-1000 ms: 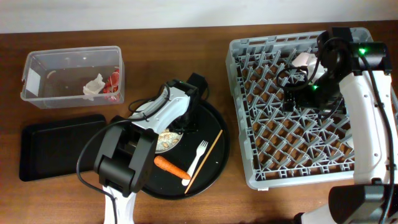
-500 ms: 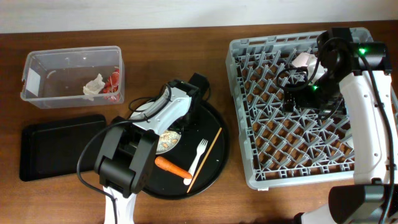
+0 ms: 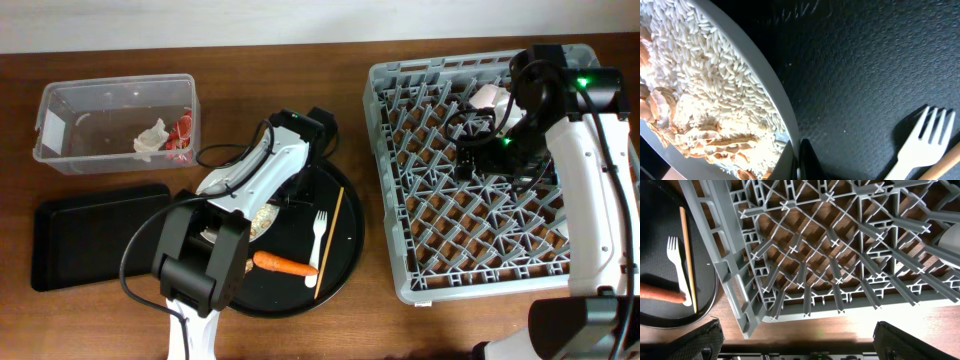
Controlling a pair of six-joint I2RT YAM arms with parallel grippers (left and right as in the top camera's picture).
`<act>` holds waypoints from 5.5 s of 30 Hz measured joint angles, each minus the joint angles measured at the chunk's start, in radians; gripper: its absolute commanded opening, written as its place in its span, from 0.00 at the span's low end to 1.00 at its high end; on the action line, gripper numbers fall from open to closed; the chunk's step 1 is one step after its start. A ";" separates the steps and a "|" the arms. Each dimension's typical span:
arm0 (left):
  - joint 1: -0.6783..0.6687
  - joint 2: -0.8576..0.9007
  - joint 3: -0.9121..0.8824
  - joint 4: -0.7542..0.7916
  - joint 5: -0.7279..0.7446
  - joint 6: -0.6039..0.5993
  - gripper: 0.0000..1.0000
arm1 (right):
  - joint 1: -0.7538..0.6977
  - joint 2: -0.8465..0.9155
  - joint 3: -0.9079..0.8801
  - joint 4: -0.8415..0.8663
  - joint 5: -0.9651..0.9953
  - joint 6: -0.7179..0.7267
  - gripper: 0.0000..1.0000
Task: Sort waste into correct bins and load items into the dishwasher rack
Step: 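Lift the white plate with the left gripper and carry it left, then tip the plate over the black rectangular tray to dump the food, then carry the empty plate with the left gripper toward the right gripper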
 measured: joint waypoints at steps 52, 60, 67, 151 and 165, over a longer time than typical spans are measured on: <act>0.841 -0.197 0.002 -0.155 0.632 0.410 0.00 | 0.000 0.000 0.000 -0.011 0.005 0.000 0.99; 1.022 -0.210 0.002 -0.179 0.820 0.521 0.00 | 0.000 0.000 0.000 -0.015 0.005 0.000 0.99; 1.155 -0.212 0.002 -0.204 0.983 0.603 0.00 | 0.000 0.000 0.000 -0.015 0.005 -0.001 0.99; -0.050 -0.142 -0.090 0.164 0.370 0.213 0.33 | 0.000 0.000 0.000 -0.033 0.029 0.000 0.99; 0.161 -0.231 0.073 -0.082 0.313 0.201 0.59 | 0.000 0.000 0.000 -0.016 -0.001 -0.006 0.99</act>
